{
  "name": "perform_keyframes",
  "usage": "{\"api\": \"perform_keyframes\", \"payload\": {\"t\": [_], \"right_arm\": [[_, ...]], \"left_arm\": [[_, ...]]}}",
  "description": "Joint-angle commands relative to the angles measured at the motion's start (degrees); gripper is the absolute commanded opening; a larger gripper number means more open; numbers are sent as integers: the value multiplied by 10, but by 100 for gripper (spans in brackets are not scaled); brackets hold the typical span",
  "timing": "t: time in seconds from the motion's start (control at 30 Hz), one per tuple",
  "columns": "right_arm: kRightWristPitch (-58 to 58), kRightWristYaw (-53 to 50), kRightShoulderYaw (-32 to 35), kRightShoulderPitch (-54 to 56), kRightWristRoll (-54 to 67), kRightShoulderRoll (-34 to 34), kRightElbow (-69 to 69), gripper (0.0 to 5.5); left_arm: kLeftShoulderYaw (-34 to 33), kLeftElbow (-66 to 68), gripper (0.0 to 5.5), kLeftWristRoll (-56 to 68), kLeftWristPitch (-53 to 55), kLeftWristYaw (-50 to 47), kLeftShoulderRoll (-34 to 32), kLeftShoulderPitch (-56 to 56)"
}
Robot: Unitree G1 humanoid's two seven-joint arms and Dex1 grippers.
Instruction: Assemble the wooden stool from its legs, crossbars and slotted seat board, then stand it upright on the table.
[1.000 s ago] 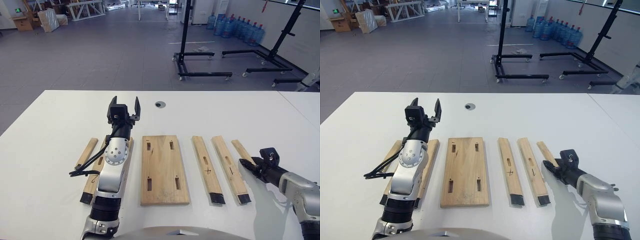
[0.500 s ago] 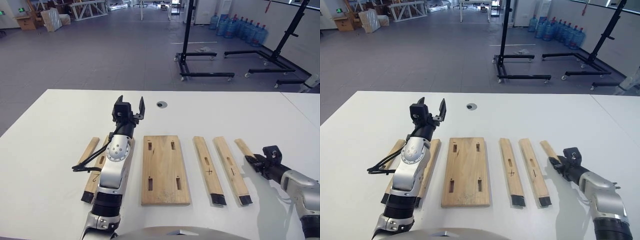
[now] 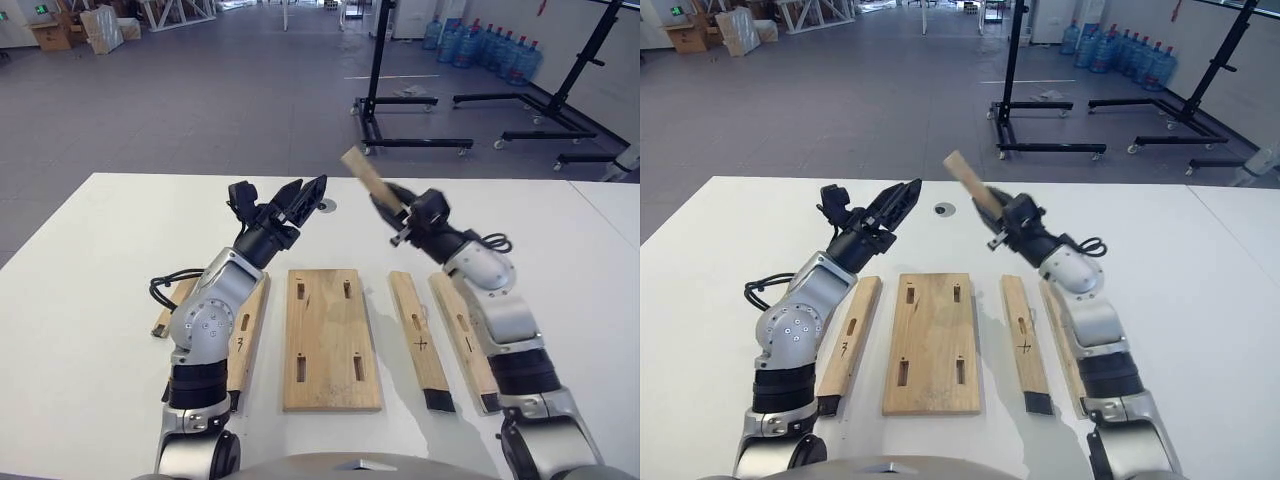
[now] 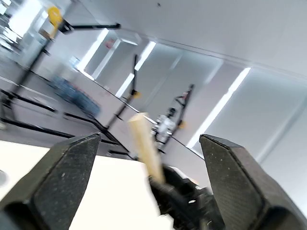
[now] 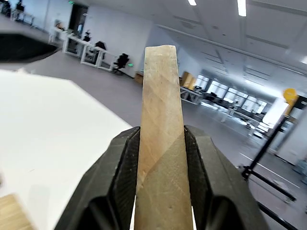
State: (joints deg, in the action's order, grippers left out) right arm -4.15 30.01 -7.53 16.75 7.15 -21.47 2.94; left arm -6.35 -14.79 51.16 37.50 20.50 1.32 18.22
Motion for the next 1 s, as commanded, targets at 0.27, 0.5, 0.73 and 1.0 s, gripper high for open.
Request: {"api": "perform_keyframes", "payload": {"t": [0.27,0.5,0.73,1.0], "right_arm": [[-47,34,-47,9,-29,27,-6,129],[-37,40,-46,8,-29,27,-13,129],[-18,42,-41,6,-16,36,-10,129],[-20,44,-33,12,-16,34,-11,129]], "left_arm": [[-21,60,377,81,77,-53,1,35],[-16,54,282,61,48,-47,7,37],[-7,58,179,38,17,-37,8,35],[-1,72,73,23,17,-28,-4,40]]}}
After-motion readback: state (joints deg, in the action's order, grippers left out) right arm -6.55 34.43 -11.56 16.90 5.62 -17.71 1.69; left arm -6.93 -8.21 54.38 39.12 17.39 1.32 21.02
